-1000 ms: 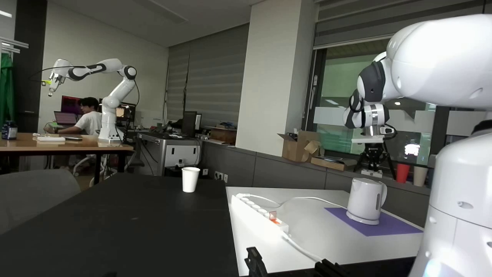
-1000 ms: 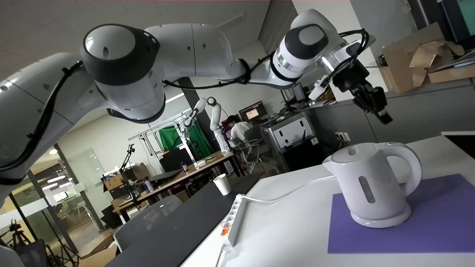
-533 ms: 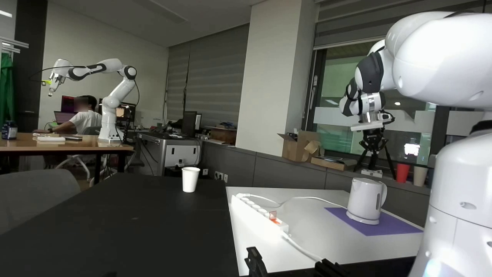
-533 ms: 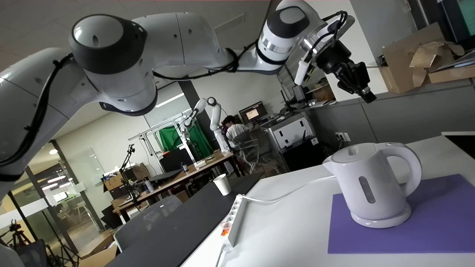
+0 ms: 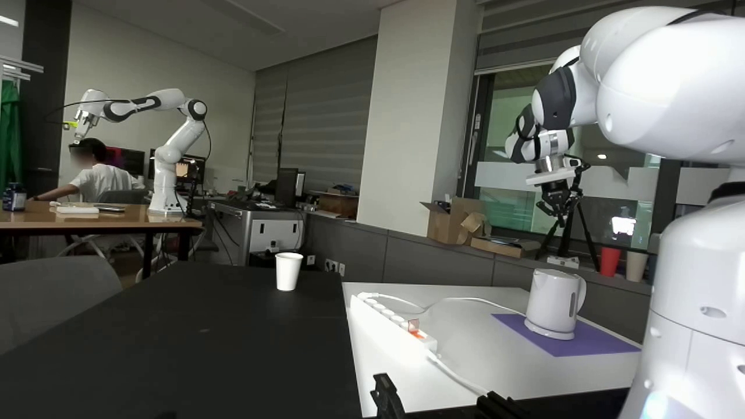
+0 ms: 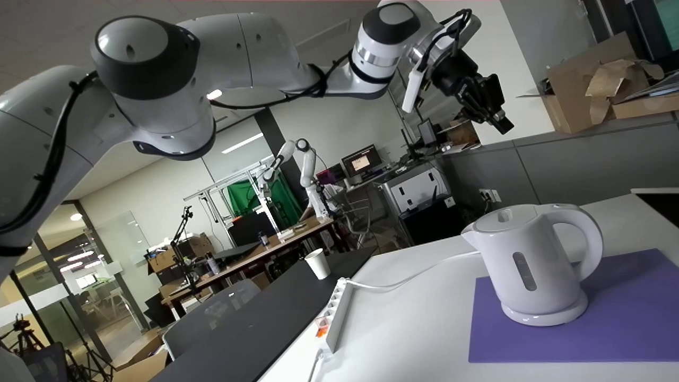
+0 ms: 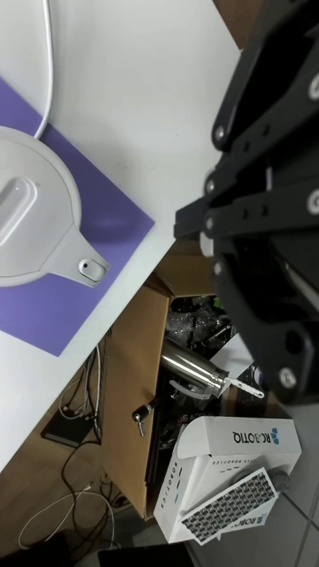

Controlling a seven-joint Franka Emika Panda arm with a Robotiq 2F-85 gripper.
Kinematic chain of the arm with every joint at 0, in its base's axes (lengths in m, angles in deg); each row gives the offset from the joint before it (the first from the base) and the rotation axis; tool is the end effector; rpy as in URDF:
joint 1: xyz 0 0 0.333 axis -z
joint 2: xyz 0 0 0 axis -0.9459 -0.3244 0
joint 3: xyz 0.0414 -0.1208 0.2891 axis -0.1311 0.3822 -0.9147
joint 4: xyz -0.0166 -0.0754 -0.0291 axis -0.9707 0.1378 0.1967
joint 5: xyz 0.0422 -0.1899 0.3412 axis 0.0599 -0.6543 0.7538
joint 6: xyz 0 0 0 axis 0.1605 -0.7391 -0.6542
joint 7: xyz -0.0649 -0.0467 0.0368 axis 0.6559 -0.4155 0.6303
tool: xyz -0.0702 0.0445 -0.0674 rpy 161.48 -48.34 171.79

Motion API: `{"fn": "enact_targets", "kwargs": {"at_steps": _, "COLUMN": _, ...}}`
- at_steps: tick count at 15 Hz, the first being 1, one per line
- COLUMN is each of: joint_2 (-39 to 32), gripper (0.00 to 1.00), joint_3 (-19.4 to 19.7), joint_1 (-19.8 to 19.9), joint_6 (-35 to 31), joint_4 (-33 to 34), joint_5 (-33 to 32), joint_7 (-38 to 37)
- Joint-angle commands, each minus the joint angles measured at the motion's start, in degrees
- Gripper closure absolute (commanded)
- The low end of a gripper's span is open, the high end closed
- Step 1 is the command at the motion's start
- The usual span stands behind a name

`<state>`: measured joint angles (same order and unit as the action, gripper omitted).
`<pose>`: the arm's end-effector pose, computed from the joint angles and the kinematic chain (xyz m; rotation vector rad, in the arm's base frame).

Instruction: Turn on the kettle

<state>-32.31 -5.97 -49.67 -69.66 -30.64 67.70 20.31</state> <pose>0.6539 -0.4488 0.3451 2.4856 -1.3070 0.0595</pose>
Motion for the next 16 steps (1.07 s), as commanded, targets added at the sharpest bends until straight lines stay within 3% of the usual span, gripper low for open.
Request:
{"fn": "enact_targets", "kwargs": {"at_steps": 1, "joint_2": 1.5, "gripper": 0.72, "joint_3": 0.6, "joint_1": -0.9, "joint_6": 1.6, "joint_4": -0.3, "joint_5": -1.8, "joint_7": 2.0}}
{"fn": "enact_targets", "kwargs": {"at_steps": 12, "joint_2": 2.9, "gripper": 0.01, "joint_3": 0.6, "joint_1": -1.7, "joint_6": 2.7, "joint_4": -0.8, "joint_5": -4.1, "joint_7": 6.9}}
{"fn": "enact_targets", "kwargs": {"at_steps": 16, "joint_2": 2.9, "gripper": 0.00, "joint_3": 0.5, "joint_1": -2.0, "joint_6": 3.3, "joint_4": -0.8, "joint_5": -4.8, "joint_7": 7.8}}
